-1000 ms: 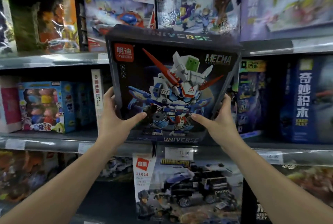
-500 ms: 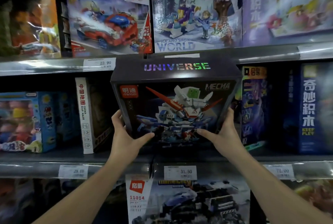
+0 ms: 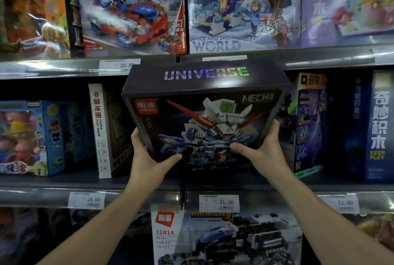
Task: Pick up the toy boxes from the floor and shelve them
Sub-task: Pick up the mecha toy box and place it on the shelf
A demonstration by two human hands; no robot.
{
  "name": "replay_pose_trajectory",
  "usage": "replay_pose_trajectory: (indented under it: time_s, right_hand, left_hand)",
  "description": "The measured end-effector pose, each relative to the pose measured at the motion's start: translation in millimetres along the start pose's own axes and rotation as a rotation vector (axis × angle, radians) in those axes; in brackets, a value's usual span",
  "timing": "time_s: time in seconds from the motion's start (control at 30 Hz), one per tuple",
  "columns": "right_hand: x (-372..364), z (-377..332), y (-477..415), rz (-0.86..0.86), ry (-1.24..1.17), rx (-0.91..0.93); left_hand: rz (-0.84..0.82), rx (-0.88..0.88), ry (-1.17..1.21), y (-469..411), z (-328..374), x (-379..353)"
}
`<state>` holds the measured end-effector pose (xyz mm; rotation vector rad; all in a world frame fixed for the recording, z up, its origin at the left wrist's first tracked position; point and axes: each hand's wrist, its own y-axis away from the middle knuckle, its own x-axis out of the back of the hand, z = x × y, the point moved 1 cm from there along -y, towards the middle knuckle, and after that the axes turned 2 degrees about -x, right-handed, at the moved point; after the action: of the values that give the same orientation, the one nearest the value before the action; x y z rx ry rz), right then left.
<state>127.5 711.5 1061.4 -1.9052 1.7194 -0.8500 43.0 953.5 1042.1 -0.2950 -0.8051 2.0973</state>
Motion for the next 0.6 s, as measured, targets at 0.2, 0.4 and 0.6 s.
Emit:
replay_pose_trajectory:
  time_s: [0.2, 0.4, 0.6]
  right_hand:
    - [8, -26, -3, 0.028, 0.015, 0.222]
    - [18, -54, -11, -0.013, 0.142, 0.325]
    - [26, -79, -12, -0.011, 0.378, 0.403]
  left_hand:
    - [-0.019, 0.003, 0.108, -6, -9, 2]
    - [-0.071, 0.027, 0.236, -9, -16, 14]
    - [-0.029, 0.034, 0.31, -9, -21, 31]
